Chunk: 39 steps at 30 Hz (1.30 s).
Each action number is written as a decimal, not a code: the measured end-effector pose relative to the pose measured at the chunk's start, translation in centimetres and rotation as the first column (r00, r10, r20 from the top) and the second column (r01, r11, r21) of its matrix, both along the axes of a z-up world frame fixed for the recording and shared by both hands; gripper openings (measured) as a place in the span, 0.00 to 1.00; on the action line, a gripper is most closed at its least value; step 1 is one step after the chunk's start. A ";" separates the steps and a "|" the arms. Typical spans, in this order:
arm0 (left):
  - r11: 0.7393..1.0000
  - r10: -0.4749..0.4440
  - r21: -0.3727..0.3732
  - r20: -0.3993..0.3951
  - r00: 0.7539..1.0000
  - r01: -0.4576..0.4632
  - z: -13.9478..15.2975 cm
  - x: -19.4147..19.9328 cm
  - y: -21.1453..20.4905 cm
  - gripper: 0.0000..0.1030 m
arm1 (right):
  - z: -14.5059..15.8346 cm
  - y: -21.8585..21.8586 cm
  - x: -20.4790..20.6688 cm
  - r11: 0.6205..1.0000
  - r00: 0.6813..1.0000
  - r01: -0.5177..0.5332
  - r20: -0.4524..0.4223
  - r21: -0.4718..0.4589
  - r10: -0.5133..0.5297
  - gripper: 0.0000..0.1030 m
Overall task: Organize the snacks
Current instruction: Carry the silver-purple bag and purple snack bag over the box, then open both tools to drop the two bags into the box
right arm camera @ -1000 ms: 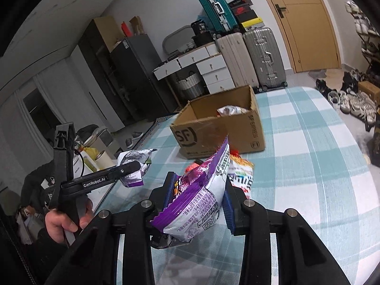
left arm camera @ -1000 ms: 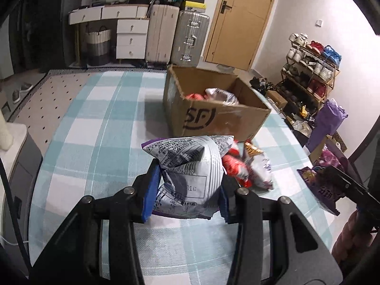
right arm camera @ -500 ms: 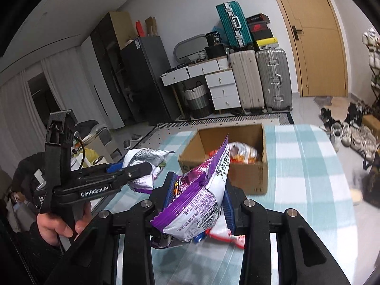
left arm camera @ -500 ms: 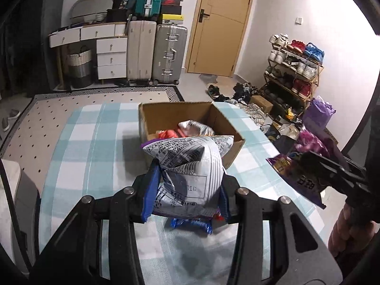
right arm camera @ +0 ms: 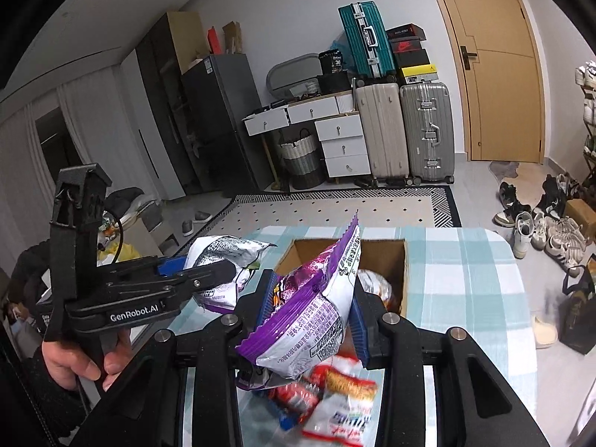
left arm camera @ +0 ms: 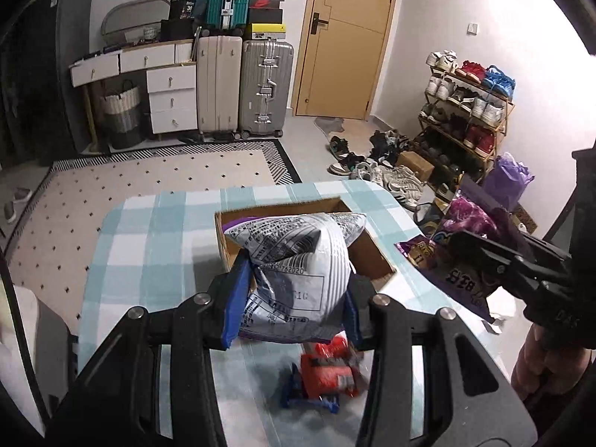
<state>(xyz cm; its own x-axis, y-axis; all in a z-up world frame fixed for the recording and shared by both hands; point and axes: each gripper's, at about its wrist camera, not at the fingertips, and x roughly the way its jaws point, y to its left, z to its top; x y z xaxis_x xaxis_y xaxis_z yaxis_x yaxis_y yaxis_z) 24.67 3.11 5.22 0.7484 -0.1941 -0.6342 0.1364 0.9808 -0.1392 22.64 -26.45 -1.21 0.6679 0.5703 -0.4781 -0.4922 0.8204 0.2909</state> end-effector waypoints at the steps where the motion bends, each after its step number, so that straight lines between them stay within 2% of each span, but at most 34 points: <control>1: 1.000 0.000 0.005 -0.005 1.000 0.000 0.1 0.7 -0.1 0.39 | 0.1 0.2 0.8 1.000 1.000 -0.002 -0.005 0.003 0.002 0.35; 6: 1.000 0.005 -0.003 -0.032 0.999 -0.006 0.3 3.7 -0.1 0.39 | 0.5 1.2 3.9 1.000 1.000 0.000 -0.025 -0.003 0.000 0.35; 13: 1.000 0.018 0.004 -0.052 0.998 -0.018 0.4 7.8 0.2 0.39 | 1.5 3.1 8.0 0.999 1.000 0.007 -0.008 -0.040 -0.007 0.35; 16: 1.000 0.013 0.005 -0.071 0.997 -0.012 -0.3 9.6 0.2 0.39 | 1.1 3.6 9.5 0.999 1.000 0.007 -0.020 -0.041 -0.008 0.35; 27: 1.000 0.004 0.003 -0.158 0.987 -0.003 -6.6 14.1 0.3 0.39 | -4.4 5.2 14.4 0.992 0.995 0.019 -0.098 -0.122 -0.031 0.36; 30: 1.000 -0.006 0.000 -0.176 0.984 0.006 -8.2 15.2 0.2 0.40 | -6.1 5.4 15.2 0.993 0.993 0.008 -0.119 -0.119 -0.022 0.36; 31: 1.000 -0.003 0.012 -0.184 0.983 0.006 -8.7 15.6 0.1 0.48 | -6.6 5.4 15.4 0.993 0.992 0.006 -0.123 -0.118 -0.021 0.39; 32: 0.999 0.012 0.053 -0.194 0.981 -0.002 -9.4 16.2 -0.1 0.52 | -7.0 5.4 15.8 0.992 0.990 0.015 -0.134 -0.125 -0.032 0.52; 33: 0.997 0.023 0.072 -0.198 0.980 -0.009 -9.8 16.5 -0.1 0.60 | -7.4 5.4 16.3 0.989 0.987 0.036 -0.147 -0.146 -0.058 0.58; 34: 0.998 0.012 0.055 -0.206 0.978 0.000 -10.3 16.6 0.1 0.64 | -7.8 5.1 16.6 0.987 0.986 0.051 -0.150 -0.150 -0.074 0.66; 39: 0.999 0.031 0.034 -0.201 0.979 -0.025 -10.8 16.1 1.4 0.66 | -8.1 3.4 16.3 0.992 0.986 0.072 -0.142 -0.106 -0.086 0.67</control>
<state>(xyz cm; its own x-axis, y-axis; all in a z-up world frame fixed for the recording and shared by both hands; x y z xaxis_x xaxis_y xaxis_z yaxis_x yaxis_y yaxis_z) 40.81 4.48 -5.57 0.6092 -0.1532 -0.7781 0.0814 0.9881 -0.1308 38.98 -23.09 -9.35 0.6279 0.4630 -0.6256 -0.3829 0.8836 0.2695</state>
